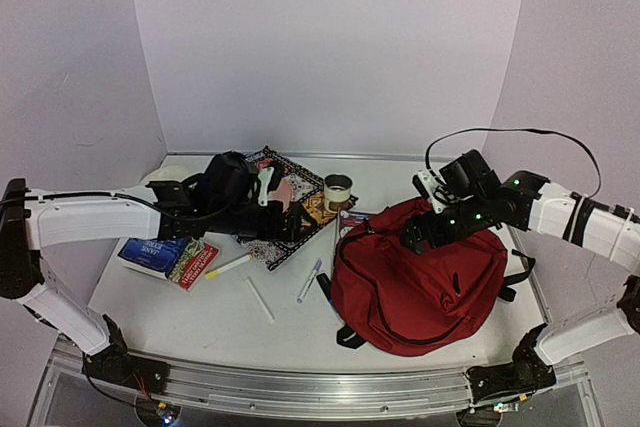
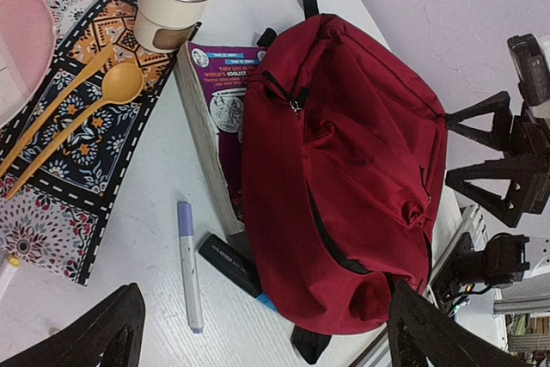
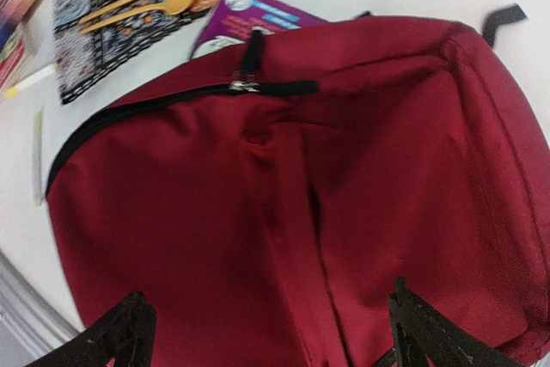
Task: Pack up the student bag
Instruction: Place the student bag at the center of the board, then pick up the student bag from the center of the board.
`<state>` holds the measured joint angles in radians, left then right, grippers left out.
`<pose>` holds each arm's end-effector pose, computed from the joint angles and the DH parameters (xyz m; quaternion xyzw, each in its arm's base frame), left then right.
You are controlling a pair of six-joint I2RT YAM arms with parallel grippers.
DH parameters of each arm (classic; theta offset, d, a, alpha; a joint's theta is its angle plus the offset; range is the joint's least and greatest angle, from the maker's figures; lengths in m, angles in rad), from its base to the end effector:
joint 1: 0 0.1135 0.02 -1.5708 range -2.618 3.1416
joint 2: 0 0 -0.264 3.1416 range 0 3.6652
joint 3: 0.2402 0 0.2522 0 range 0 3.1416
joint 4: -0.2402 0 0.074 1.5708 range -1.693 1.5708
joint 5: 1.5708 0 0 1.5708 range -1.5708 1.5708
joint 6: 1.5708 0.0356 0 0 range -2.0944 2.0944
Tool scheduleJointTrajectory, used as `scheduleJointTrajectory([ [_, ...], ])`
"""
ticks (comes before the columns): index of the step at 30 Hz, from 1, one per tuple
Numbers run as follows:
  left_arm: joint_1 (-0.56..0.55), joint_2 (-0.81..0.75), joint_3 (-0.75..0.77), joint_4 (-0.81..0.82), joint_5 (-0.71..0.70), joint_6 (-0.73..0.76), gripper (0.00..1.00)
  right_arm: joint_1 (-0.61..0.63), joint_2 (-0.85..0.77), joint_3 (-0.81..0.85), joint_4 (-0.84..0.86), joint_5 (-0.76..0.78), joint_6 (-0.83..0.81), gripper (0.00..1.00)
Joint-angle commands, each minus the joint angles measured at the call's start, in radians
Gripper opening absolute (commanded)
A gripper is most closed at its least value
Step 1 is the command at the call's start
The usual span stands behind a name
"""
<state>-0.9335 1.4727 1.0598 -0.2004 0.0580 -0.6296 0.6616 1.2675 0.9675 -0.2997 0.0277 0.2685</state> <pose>0.1960 -0.2682 0.2698 0.1475 0.8750 -0.3426 0.3087 0.2242 0.1733 0.2885 -0.1664 0.8686 0.1983 0.4226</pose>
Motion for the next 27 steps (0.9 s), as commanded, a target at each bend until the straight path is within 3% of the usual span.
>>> scheduleJointTrajectory([
  [1,-0.017,0.102,0.119,0.059,-0.024,0.011,0.99,-0.051,-0.08,-0.086,0.023,0.167,0.197,0.97],
  [6,-0.022,0.249,0.231,0.059,0.002,0.045,0.97,-0.153,-0.15,-0.187,0.034,0.242,0.299,0.98],
  [19,-0.056,0.474,0.363,0.056,0.105,0.081,0.76,-0.369,-0.15,-0.352,0.112,0.161,0.398,0.98],
  [21,-0.065,0.489,0.367,0.056,0.11,0.081,0.69,-0.379,-0.126,-0.375,0.146,0.142,0.405,0.98],
  [27,-0.081,0.489,0.361,0.058,0.131,0.076,0.35,-0.386,-0.044,-0.428,0.279,0.062,0.418,0.97],
])
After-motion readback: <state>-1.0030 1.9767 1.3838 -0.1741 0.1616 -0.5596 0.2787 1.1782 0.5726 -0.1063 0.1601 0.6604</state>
